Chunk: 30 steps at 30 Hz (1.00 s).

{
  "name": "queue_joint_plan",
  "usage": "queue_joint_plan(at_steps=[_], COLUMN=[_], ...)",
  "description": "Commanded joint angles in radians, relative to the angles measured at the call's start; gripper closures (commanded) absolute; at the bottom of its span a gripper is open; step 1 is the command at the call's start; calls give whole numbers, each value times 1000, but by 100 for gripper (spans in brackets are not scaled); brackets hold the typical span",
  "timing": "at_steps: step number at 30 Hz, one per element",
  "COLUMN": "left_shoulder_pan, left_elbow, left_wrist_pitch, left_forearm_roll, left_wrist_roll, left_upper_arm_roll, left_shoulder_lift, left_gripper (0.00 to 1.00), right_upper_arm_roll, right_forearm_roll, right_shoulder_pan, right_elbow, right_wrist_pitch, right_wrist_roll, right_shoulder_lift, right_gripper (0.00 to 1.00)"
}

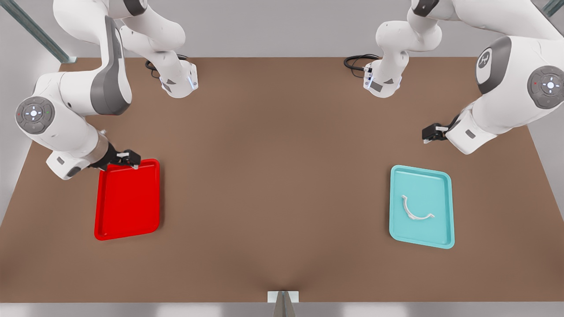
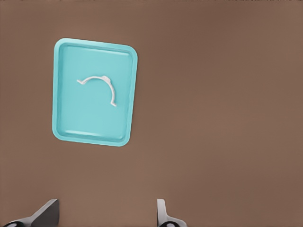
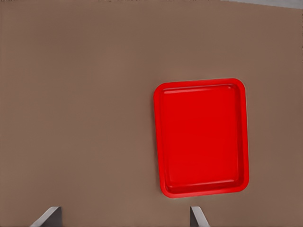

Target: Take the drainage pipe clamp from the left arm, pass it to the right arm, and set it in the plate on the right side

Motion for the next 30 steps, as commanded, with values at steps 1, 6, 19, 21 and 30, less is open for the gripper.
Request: queue_joint_plan(at_steps=[1,6,19,21,30], left_shoulder_pan=[0,74,92,106,109], left_elbow=[-1,-77,-219,-219,-317], left_wrist_pitch=[60,388,687,756,899], left_forearm_roll=[10,-1,-6,-3,94], left_wrist_roll=[45,-808,-1335,-1509,-2176], left_upper_arm_roll=[0,49,52,58,83], left_shoulder_lift=[8,152,268,310,417], left_gripper=[0,0,0,0,1], right_upper_arm_roll=[0,0,0,0,0], right_forearm_roll=[1,-2,0,0,0], right_shoulder_pan=[0,-2,-2,-2,-3], right_elbow=[0,2,2,3,3], right_wrist_pitch=[55,55,59,61,61], right_wrist_roll=[25,25,24,24,24], right_shoulder_lift=[-1,-1,5,5,5], right_gripper=[0,0,0,0,0])
